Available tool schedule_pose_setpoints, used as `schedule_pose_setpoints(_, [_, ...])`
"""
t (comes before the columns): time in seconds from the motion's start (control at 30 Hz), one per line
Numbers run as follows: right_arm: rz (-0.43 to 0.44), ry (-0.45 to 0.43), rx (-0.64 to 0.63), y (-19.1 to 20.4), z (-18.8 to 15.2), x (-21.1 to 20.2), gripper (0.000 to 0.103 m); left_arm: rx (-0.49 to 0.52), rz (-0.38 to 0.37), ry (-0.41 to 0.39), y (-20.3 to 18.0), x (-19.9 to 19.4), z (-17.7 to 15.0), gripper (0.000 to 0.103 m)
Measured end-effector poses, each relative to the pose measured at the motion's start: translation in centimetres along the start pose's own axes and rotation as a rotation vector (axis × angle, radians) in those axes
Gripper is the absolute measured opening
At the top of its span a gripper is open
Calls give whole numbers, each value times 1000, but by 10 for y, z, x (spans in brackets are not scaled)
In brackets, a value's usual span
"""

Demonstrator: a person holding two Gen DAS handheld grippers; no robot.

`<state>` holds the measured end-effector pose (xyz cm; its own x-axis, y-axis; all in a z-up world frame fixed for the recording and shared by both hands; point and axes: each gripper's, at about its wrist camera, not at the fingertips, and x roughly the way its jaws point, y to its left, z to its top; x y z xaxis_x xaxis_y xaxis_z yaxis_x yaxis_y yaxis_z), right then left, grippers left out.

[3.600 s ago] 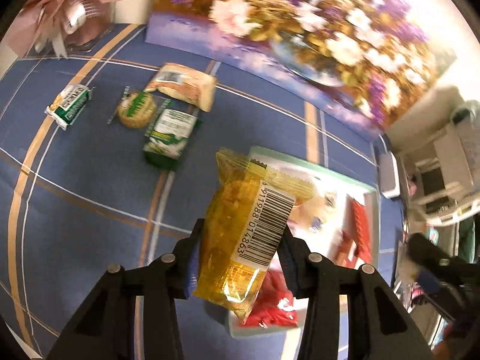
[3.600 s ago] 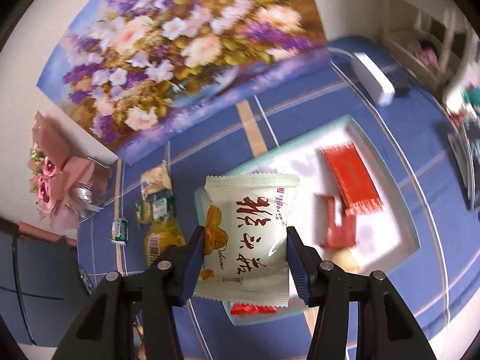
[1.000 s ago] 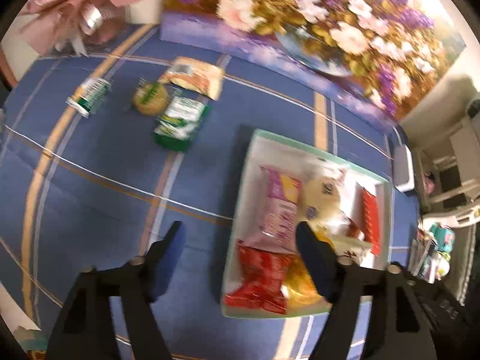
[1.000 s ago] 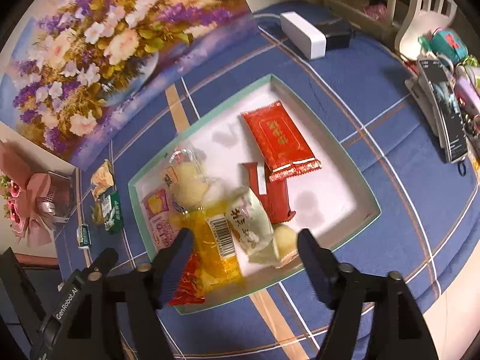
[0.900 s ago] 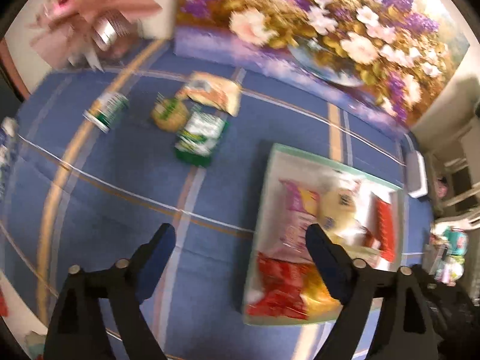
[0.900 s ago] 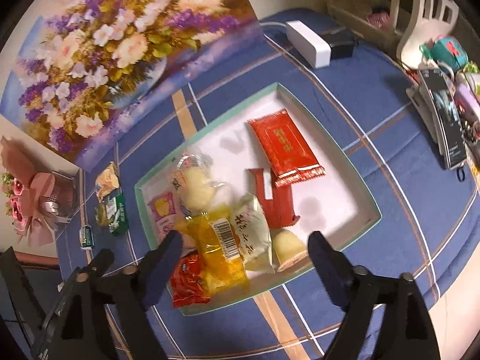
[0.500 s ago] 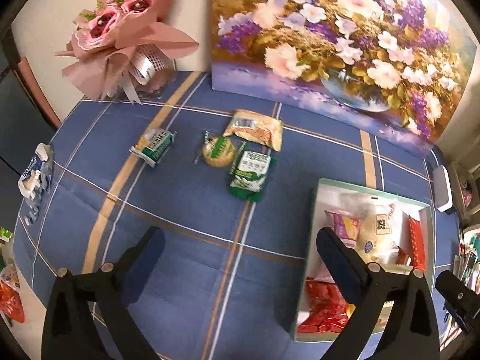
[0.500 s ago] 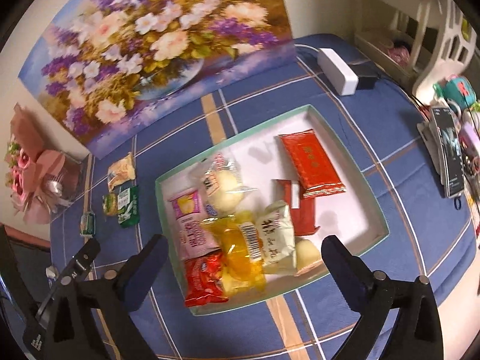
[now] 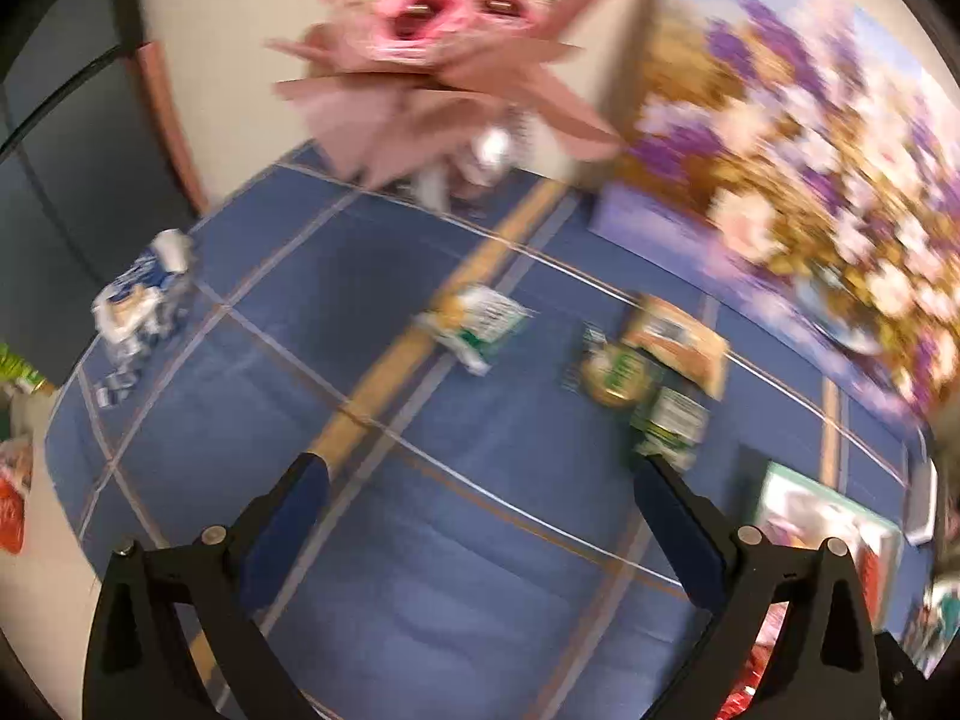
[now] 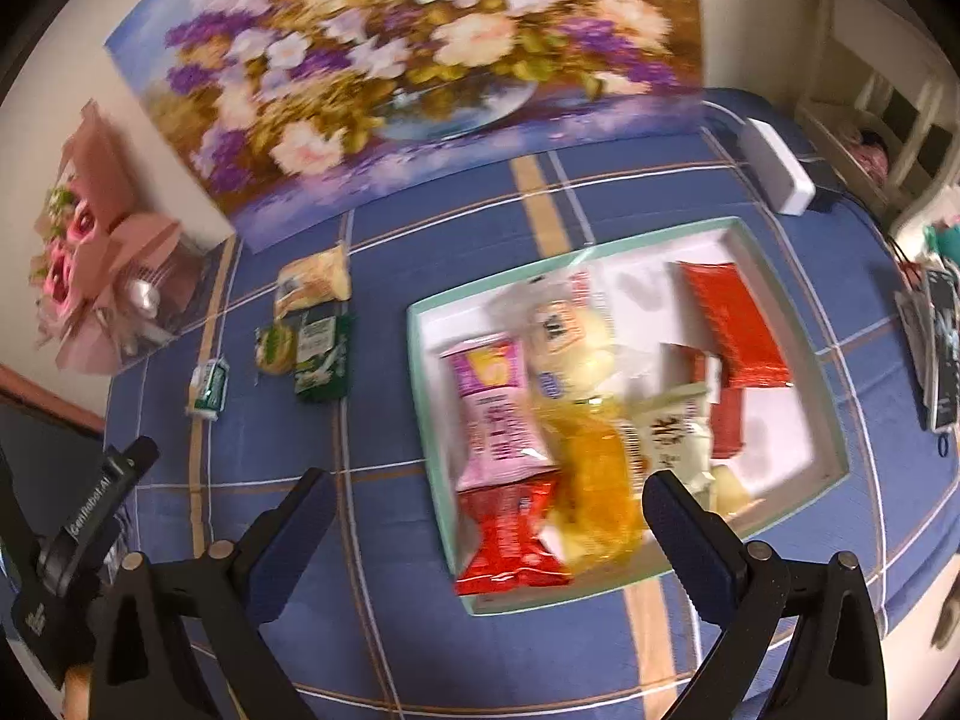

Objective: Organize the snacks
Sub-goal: 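Move both open tools back over the remaining snacks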

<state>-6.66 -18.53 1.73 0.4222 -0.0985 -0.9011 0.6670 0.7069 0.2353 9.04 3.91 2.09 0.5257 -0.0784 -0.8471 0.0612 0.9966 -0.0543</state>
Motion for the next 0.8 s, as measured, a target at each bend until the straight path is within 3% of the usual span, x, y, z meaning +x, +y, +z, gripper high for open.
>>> schedule_pose_setpoints(0.2, [19, 9, -39, 26, -4, 9, 103, -50, 70, -66, 36, 2, 8, 102])
schedule_pose_setpoints(0.37, [47, 28, -61, 46, -8, 19, 103, -66, 82, -119, 49, 0, 12, 102])
schedule_pose_setpoints(0.67, [74, 42, -107, 72, -9, 30, 103, -94, 40, -127, 59, 1, 19, 102])
schedule_pose_setpoints(0.8, [84, 53, -112, 76, -9, 36, 103, -95, -16, -103, 59, 5, 22, 102])
